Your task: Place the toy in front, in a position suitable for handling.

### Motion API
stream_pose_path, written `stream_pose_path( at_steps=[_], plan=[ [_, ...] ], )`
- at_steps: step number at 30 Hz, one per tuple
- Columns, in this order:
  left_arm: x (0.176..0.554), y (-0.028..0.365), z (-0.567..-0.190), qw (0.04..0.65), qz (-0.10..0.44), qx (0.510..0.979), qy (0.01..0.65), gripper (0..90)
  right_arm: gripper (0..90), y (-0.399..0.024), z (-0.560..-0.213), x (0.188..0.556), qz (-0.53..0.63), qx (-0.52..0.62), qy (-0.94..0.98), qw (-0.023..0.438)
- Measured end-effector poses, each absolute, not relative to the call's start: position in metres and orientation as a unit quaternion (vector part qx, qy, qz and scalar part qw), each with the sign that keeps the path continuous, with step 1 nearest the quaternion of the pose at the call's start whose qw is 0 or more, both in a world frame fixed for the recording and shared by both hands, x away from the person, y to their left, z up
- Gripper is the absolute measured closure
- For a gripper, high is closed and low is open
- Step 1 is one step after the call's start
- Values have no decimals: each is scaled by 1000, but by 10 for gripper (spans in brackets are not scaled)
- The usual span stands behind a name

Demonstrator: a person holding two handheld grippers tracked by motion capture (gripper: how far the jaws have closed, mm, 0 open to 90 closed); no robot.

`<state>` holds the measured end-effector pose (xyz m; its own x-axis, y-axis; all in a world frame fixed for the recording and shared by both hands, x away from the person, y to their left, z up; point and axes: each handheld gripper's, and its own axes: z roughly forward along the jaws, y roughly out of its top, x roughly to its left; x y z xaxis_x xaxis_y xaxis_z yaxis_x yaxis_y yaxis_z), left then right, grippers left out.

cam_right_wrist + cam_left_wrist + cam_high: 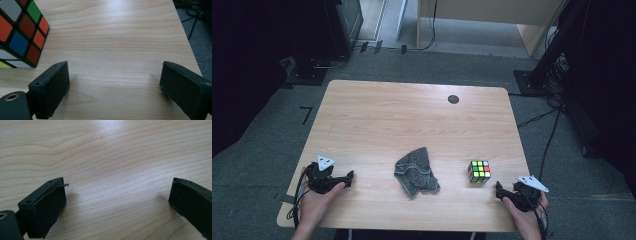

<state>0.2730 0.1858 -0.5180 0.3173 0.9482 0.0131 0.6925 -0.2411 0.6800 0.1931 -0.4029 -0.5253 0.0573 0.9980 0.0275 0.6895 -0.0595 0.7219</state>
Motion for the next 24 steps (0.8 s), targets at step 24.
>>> stream_pose_path(
  at_steps=[24],
  plan=[
    [270,187,-513,288,220,761,538,40,213,-333,-467,181,375,629,604,316]
  ],
)
